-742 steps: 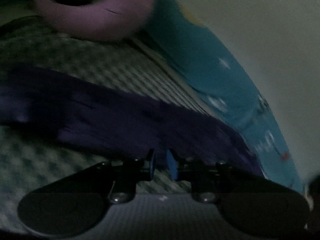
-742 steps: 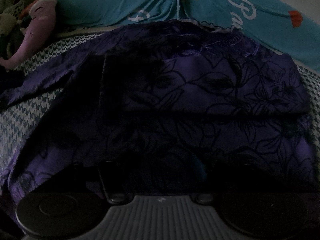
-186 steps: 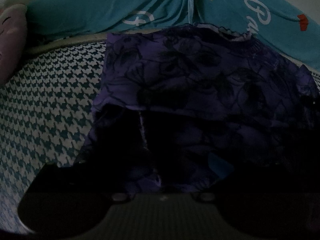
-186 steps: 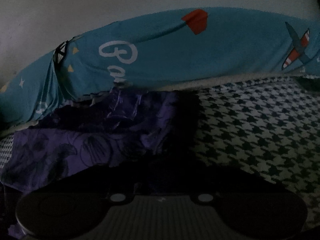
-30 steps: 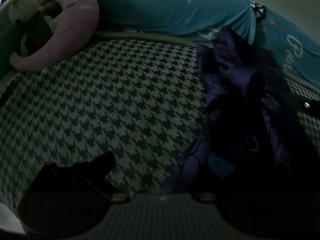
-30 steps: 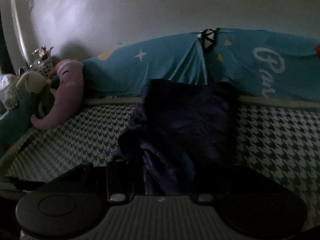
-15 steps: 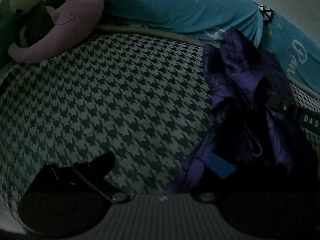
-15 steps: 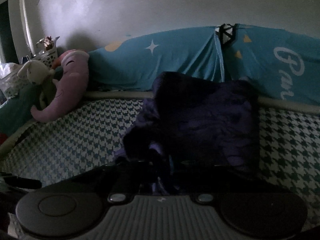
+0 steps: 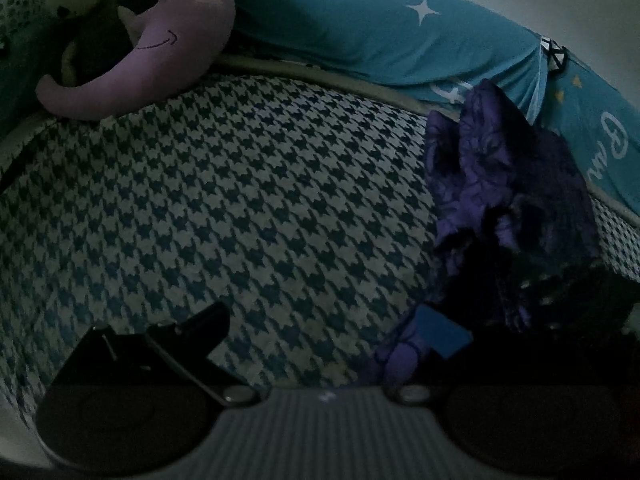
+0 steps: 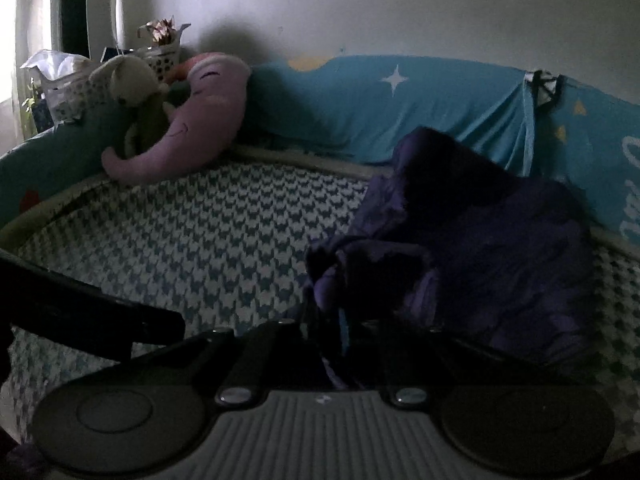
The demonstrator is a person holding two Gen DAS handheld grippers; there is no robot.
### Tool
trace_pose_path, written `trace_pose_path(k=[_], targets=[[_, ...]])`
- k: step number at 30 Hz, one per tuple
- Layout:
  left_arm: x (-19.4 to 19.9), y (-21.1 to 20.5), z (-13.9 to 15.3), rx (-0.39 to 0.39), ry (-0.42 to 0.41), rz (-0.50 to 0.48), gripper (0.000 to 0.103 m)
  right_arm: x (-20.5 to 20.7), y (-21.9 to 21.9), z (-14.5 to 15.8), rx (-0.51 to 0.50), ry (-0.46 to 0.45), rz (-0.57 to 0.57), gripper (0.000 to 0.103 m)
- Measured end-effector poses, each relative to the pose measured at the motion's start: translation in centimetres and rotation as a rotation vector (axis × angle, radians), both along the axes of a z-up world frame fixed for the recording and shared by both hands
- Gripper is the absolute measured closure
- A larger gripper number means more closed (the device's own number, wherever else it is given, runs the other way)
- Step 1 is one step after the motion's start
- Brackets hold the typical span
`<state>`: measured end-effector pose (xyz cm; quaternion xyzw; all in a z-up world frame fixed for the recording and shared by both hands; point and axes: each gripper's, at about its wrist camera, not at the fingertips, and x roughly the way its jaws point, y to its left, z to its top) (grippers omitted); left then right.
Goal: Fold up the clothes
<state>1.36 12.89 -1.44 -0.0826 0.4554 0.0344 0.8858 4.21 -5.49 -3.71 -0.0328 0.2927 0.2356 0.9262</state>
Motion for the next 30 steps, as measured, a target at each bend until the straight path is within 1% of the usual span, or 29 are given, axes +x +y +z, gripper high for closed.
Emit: trace_pose_path(k=[3,5,8,11,14,18,23,30], targets=[[0.0,-0.3,0.0,0.005,-0.001,-0.005,0.0,0.1,-0.1,-0.2,0.017,0.01,-0.003,0.087],[0.1,-0.5,0.0,0.009,-0.002,-0.009,0.0,0.0,0.0,-0.1,0.017,0.011,0.006,0.081],[0.2,-0.5,-0.1,0.012,0.002,-0.006,0.0,-0.4,0.1,0.4,-0.002,0.001,0.021,0.077],[0.2,-0.1,-0.1,0.007,0.002,0.003,0.0,-0.8,-0.5,1.5,0.006,-0.004,0.031,0.074],[0.1,0.2,0.0,0.011,-0.005,0.011,0.0,-1.2,-1.3,2.7,0.024,-0.01,0.034,0.074],[0.0,0.5,0.1,0.023,-0.012,0.021,0.0,-1.1,-2.7,3.7,0.055,-0.045,-0.015,0.074],[0.0,0.3,0.0,0.015,-0.009,0.018,0.0,0.3,-3.3,2.9,0.077,-0.039,-0.104,0.074],[0.0,-0.2,-0.1,0.026,-0.008,-0.008,0.0,1.1,-2.3,2.2,0.096,-0.032,-0.094,0.074]])
